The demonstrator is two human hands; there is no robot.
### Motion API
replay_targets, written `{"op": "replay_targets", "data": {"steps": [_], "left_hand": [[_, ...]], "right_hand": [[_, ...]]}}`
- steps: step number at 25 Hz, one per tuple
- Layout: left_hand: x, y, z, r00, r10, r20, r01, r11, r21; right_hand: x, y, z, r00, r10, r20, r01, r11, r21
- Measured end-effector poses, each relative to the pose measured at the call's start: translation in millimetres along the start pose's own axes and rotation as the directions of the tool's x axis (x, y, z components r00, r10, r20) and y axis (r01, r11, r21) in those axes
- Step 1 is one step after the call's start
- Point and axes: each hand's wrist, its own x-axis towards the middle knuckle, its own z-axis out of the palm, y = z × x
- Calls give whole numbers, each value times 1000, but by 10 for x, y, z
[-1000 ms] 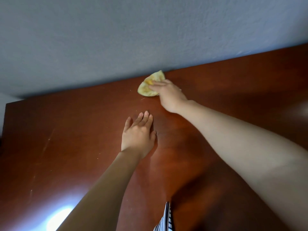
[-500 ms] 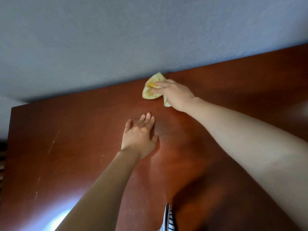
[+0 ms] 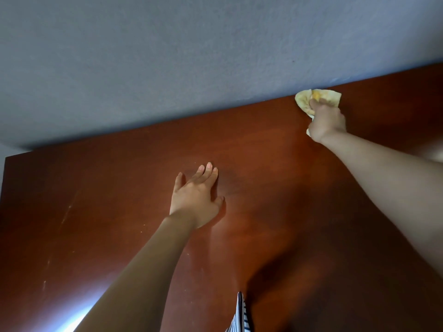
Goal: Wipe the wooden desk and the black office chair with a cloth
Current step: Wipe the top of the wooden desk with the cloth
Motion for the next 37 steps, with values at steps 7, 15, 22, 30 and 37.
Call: {"op": "replay_targets", "data": {"steps": [7,15,22,30,37], "left_hand": [[0,7,11,1000,-4,-14,4,1000,-3],[-31,69,28,999,-36,-19,36,999,25],[-219,199,120,990,-17,-143,25,998,53],[-957,144,399,992,-38,-122,40,999,11],[-1452,127,460,993,120,-6,-119,987,108]], "right_hand": [[-272,-795,195,879,-473,57,468,879,88],[-651,-1090,478,686,-708,170,709,702,63],[-994,-856,521,616,-768,174,767,636,87],[-1565,-584,611,528,-826,194,809,560,180],[-2271,-312,732,573,-795,198,778,604,174]]}}
